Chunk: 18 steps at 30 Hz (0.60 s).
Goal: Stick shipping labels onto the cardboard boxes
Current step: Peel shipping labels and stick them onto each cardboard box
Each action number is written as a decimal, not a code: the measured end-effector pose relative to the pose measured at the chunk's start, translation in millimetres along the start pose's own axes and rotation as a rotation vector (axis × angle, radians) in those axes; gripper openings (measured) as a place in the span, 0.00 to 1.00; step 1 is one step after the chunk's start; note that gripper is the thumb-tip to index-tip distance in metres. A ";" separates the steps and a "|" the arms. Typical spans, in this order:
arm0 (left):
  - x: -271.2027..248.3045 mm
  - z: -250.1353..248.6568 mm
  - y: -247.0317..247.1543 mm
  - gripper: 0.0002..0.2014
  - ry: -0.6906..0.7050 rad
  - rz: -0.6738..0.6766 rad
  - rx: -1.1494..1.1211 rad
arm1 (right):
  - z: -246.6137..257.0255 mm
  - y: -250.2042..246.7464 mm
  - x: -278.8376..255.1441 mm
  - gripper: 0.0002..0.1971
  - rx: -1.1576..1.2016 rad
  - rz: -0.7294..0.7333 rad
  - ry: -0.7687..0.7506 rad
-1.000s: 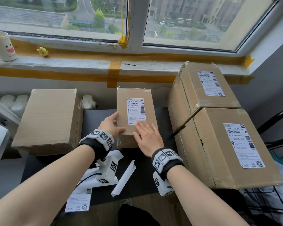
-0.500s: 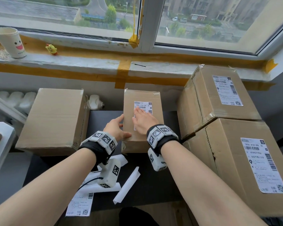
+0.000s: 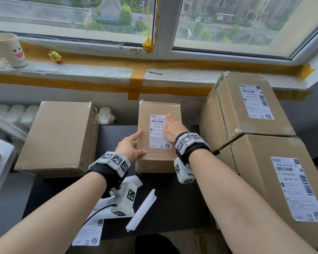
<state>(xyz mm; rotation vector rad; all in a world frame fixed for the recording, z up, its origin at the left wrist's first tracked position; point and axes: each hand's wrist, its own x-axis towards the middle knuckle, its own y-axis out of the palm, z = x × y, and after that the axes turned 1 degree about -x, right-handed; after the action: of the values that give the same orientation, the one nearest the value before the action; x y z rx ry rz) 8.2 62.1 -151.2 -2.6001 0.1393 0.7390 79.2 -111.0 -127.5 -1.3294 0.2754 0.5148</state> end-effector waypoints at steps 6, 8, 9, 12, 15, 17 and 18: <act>-0.6 -1.8 0.4 0.42 0.000 -0.025 0.004 | 7.5 14.2 -17.6 0.29 0.021 -0.017 -0.038; -0.4 -2.3 1.4 0.42 0.006 -0.034 0.021 | 15.8 26.3 -26.1 0.29 0.021 -0.025 -0.076; -0.4 -2.6 2.0 0.41 0.012 -0.038 0.045 | 20.2 33.7 -31.2 0.29 0.025 -0.031 -0.100; -1.8 -5.2 3.4 0.37 0.049 -0.028 0.200 | 30.7 55.0 -47.0 0.28 0.053 -0.056 -0.172; -3.6 -10.9 2.9 0.33 0.093 0.015 0.288 | 30.4 66.1 -63.1 0.28 0.058 -0.073 -0.221; -4.6 -14.3 1.8 0.33 0.107 0.038 0.297 | 23.2 69.4 -73.5 0.27 0.022 -0.080 -0.238; -4.9 -14.9 1.2 0.33 0.109 0.040 0.300 | 18.0 70.2 -77.9 0.27 0.008 -0.083 -0.235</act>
<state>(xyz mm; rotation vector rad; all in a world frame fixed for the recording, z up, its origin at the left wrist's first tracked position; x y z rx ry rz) 10.9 54.5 -137.6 -2.3552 0.3112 0.5427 -24.9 -98.5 -146.1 -1.2536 0.0288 0.5934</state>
